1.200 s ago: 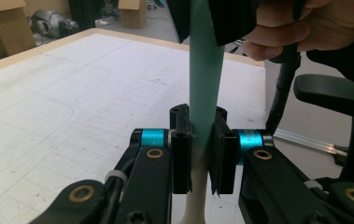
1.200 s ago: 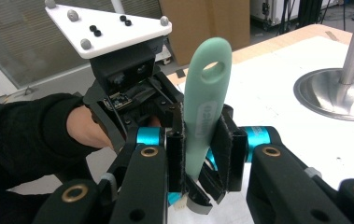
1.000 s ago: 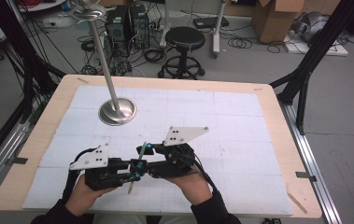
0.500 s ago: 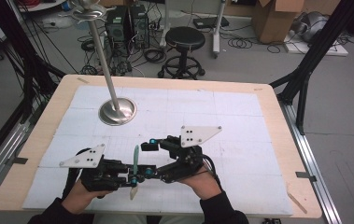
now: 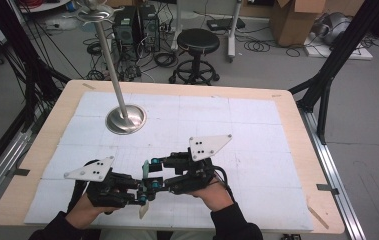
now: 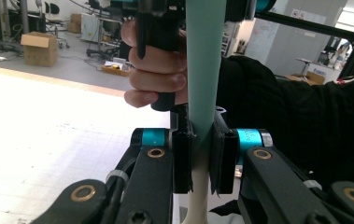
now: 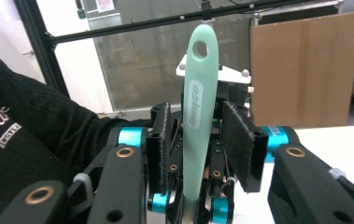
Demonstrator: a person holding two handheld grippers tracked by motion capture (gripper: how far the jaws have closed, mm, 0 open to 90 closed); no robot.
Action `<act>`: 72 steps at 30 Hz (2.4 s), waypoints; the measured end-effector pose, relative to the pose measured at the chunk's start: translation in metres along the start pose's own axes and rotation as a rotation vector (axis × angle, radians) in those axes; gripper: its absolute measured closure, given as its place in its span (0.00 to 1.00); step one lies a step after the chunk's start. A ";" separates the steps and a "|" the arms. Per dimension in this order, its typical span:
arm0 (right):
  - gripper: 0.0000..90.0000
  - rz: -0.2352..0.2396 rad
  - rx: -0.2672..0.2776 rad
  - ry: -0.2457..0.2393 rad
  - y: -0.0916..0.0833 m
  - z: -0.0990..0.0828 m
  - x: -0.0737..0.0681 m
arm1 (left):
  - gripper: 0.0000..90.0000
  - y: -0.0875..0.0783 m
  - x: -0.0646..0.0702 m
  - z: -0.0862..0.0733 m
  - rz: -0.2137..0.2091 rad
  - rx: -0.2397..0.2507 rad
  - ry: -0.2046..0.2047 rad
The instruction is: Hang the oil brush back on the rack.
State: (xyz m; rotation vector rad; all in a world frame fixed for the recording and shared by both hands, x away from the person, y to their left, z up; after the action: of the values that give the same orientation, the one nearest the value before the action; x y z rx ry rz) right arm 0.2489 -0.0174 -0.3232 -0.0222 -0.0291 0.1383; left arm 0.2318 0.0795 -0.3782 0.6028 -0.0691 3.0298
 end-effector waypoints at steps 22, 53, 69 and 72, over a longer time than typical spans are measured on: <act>0.88 -0.085 -0.079 0.029 -0.001 -0.007 0.003 | 0.49 -0.003 -0.016 0.000 0.177 -0.005 0.021; 0.88 -0.452 -0.193 0.136 0.007 -0.012 0.016 | 0.87 -0.004 -0.026 -0.001 0.385 -0.033 0.043; 0.36 -0.482 -0.125 0.064 -0.025 -0.009 0.013 | 0.93 -0.014 -0.033 0.001 0.389 -0.008 -0.002; 0.33 -0.540 -0.119 0.071 -0.052 -0.017 0.015 | 0.93 -0.020 -0.038 0.005 0.394 0.005 -0.018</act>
State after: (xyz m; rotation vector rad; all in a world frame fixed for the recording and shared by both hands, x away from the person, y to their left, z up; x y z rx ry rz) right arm 0.2716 -0.0675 -0.3386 -0.1361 0.0278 -0.4040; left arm 0.2698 0.0980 -0.3870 0.6904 -0.2043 3.4025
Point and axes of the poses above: each handheld gripper's, and its own axes: y roughly forward along the jaws, z roughly out of its top, x roughly to its right, the point moved 8 cm from there along y, roughly forward along the jaws, and after that the axes turned 11 degrees about -y, right-handed, at the moved point
